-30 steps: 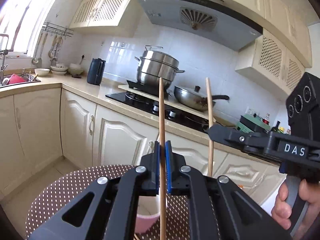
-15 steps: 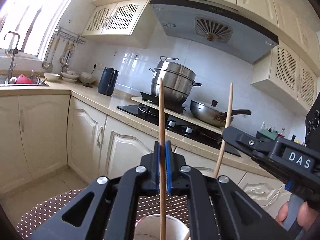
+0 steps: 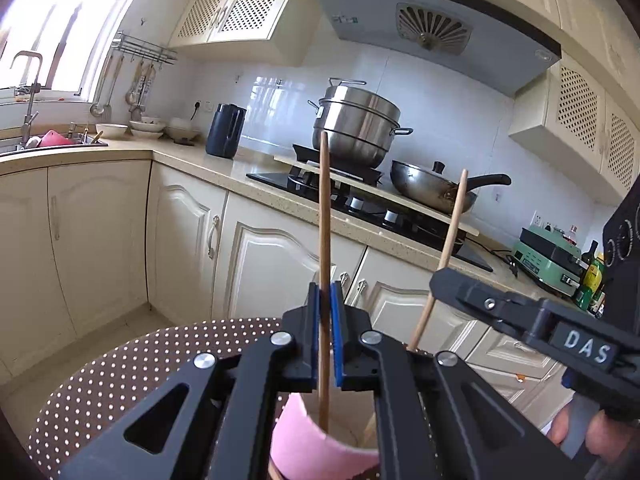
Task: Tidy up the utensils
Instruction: 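Lift both held chopsticks upright and carry them over the pink cup, then open both grippers to drop the chopsticks into the pink cup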
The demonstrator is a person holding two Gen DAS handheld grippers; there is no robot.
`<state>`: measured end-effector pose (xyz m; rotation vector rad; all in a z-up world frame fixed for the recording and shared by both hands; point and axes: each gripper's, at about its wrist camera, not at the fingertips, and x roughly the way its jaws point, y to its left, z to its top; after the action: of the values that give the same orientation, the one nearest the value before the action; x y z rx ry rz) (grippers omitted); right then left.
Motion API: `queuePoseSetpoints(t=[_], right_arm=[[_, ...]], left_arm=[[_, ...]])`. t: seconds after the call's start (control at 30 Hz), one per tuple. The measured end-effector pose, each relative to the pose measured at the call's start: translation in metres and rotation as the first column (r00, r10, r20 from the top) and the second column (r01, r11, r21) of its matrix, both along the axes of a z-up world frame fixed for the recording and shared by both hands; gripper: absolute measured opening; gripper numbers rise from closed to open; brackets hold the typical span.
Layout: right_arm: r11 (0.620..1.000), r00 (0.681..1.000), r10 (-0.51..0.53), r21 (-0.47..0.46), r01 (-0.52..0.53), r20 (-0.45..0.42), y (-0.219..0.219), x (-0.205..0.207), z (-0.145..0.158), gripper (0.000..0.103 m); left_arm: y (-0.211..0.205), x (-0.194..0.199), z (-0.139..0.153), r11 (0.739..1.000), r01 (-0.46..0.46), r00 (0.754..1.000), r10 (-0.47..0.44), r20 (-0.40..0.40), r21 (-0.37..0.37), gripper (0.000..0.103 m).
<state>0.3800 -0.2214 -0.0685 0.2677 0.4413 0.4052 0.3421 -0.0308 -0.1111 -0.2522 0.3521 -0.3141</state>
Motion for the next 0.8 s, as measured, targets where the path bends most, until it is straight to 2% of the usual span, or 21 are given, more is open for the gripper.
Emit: queuePoseSetpoints(t=[0.23,0.3,0.33,0.53,0.57,0.6,0.63,0.67,0.7,0.8], right_arm=[[1.0,0.999,-0.005,0.019,0.006,-0.052,0.002,-0.009,-0.013,0.007],[0.999,0.998,-0.011,0.041,0.014,-0.066,-0.001,-0.012,-0.014,0.007],[0.999,0.998,-0.017,0.039,0.019,-0.067,-0.001,-0.013,-0.013,0.007],[0.997,0.995,0.008,0.08,0.0,-0.101,-0.002,-0.017,-0.011,0.01],[0.997,0.994,0.008,0.078,0.001,-0.109,-0.001,-0.017,-0.01,0.013],[0.997,0.994,0.005,0.073,0.003,-0.108,-0.001,-0.018,-0.009,0.022],[0.998,0.995,-0.001,0.067,0.008,-0.1,-0.001,-0.02,-0.007,0.04],[0.998,0.995,-0.011,0.068,0.018,-0.094,-0.002,-0.023,-0.006,0.051],[0.997,0.996,-0.02,0.073,0.027,-0.087,-0.004,-0.026,-0.005,0.056],[0.997,0.997,-0.019,0.07,0.025,-0.079,-0.005,-0.034,0.001,0.056]], left_arm=[[0.004,-0.015,0.003,1.0,0.025,0.999,-0.025,-0.031,0.005,0.007],[0.004,-0.017,0.003,0.999,0.033,0.999,-0.032,-0.042,0.017,0.016],[0.004,-0.018,0.004,0.999,0.026,0.998,-0.024,-0.054,0.029,0.028],[0.009,-0.026,0.006,0.998,0.049,0.995,-0.046,-0.087,0.026,0.037],[0.011,-0.029,0.007,0.999,0.042,0.995,-0.039,-0.092,0.033,0.041],[0.013,-0.031,0.009,0.999,0.038,0.995,-0.034,-0.096,0.036,0.043],[0.016,-0.033,0.01,0.999,0.035,0.994,-0.031,-0.103,0.037,0.045],[0.018,-0.035,0.012,0.999,0.033,0.994,-0.028,-0.106,0.039,0.045],[0.02,-0.039,0.014,0.999,0.025,0.994,-0.02,-0.11,0.048,0.046],[0.028,-0.049,0.017,0.998,0.011,0.993,-0.002,-0.12,0.07,0.052]])
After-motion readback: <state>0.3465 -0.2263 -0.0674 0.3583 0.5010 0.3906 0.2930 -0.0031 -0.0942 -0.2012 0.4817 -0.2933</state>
